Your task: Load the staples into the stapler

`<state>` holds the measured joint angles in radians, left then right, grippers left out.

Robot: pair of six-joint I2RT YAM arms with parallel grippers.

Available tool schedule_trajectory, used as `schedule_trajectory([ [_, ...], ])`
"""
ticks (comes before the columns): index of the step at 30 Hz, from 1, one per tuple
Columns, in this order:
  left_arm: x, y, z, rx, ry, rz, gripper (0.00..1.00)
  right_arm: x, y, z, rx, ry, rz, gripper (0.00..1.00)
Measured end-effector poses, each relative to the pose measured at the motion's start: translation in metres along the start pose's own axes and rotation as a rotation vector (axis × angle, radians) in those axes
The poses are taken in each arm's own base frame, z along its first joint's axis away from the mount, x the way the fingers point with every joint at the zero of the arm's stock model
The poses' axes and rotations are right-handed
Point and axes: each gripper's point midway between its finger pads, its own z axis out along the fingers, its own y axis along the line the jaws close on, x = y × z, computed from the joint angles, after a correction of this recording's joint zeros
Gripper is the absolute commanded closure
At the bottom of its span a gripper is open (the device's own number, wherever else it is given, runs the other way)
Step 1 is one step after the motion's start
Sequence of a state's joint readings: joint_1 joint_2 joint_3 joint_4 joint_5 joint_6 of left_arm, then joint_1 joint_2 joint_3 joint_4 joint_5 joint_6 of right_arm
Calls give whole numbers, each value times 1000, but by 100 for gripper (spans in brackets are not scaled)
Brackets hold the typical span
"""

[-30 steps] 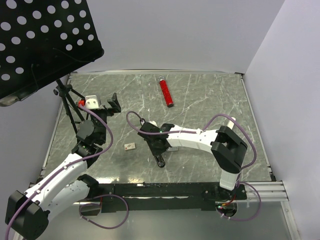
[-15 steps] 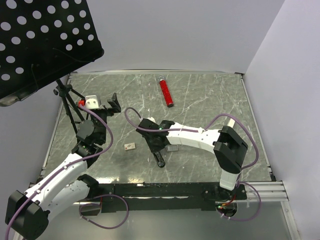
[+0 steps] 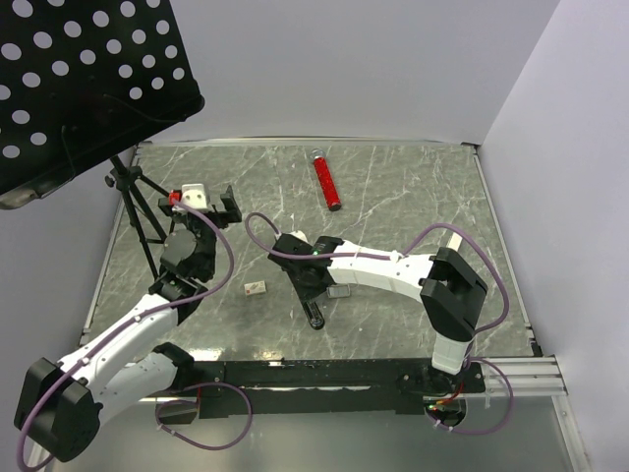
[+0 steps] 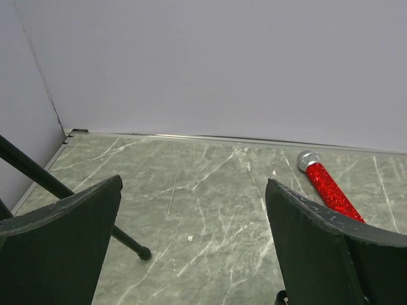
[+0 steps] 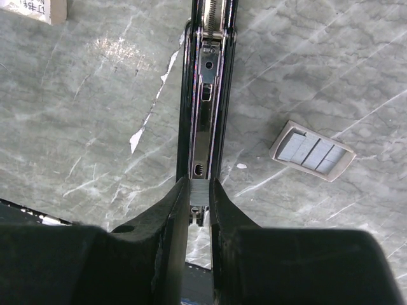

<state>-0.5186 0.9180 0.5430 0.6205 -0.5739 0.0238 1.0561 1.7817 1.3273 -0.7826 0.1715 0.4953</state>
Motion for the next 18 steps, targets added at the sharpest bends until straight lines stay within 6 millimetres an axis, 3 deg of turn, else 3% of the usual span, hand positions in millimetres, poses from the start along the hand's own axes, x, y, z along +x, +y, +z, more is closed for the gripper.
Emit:
schedule_trajectory([
  [18, 5, 0, 1, -6, 10, 16, 1, 6, 4, 4, -21, 29, -1, 91],
])
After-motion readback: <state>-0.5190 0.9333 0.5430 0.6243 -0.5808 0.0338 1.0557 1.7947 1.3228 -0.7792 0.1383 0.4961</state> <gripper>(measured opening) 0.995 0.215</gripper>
